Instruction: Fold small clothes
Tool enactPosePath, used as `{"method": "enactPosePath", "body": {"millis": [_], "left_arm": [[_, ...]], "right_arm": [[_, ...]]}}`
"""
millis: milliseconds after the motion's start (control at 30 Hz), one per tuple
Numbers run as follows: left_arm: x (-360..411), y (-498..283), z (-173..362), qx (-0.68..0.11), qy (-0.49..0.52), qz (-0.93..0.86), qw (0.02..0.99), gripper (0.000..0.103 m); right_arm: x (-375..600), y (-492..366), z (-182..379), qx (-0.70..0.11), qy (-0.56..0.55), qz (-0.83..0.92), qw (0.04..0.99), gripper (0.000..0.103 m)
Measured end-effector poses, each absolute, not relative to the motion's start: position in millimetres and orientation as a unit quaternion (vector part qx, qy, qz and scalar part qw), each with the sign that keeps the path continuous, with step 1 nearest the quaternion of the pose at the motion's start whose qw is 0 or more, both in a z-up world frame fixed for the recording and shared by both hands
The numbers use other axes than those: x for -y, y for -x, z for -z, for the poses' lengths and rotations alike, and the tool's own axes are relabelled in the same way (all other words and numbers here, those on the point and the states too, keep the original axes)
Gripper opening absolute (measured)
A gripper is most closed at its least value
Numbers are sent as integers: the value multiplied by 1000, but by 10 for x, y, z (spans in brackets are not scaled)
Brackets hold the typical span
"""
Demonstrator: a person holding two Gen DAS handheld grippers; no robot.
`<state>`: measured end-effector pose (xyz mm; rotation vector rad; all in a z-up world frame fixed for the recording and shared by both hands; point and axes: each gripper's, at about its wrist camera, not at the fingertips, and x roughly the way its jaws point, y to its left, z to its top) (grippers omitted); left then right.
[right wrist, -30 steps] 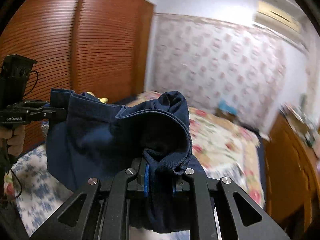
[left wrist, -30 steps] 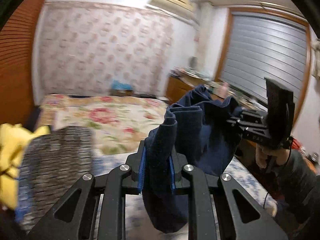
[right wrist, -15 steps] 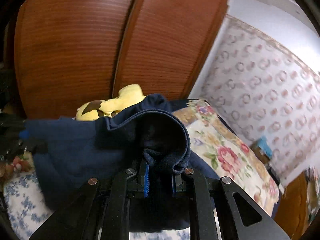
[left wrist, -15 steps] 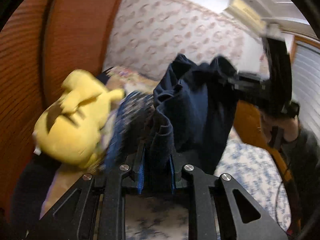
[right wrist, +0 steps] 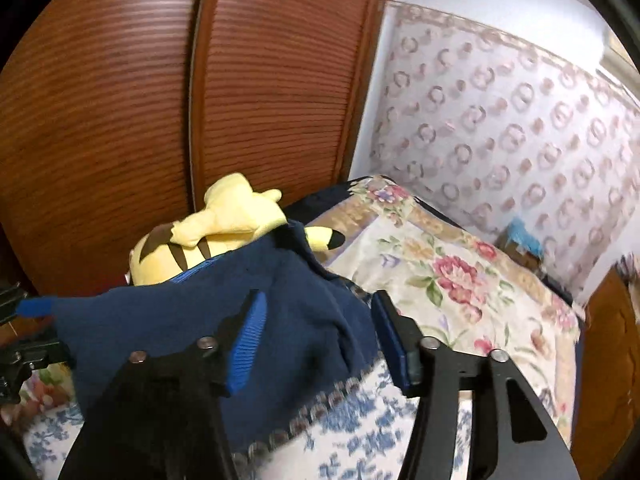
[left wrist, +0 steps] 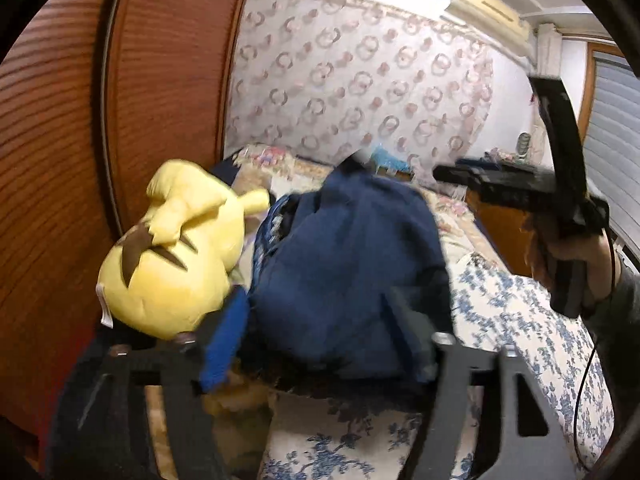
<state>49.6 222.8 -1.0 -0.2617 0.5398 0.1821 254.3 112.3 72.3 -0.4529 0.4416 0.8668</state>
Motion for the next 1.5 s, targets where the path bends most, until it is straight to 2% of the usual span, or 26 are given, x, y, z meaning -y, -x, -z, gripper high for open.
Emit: {"method": "enactPosePath", "body": {"millis": [100,533,767,1167,1500], "left_arm": [[-2084,-482,-81,-254,112,-81,957,81],[-1062,-582,-233,-246,62,-14,967,81],[-577,-461,-405,-232,40,20,972,81],[-88,-374,-748,-217,27,37,975,81],[30,-344,-786,-213,17,39,976,81]], "right_arm": [[-745,-2364,-731,-205,194,-403,871,60],[379,-1293,-459,-217,102,-341,909,60],[929,-694,-639,-205,56,-272,938,60],[925,-46,-727,-156,25,-211,965,60],[876,109,-411,-158,13,-193,968,60]]}}
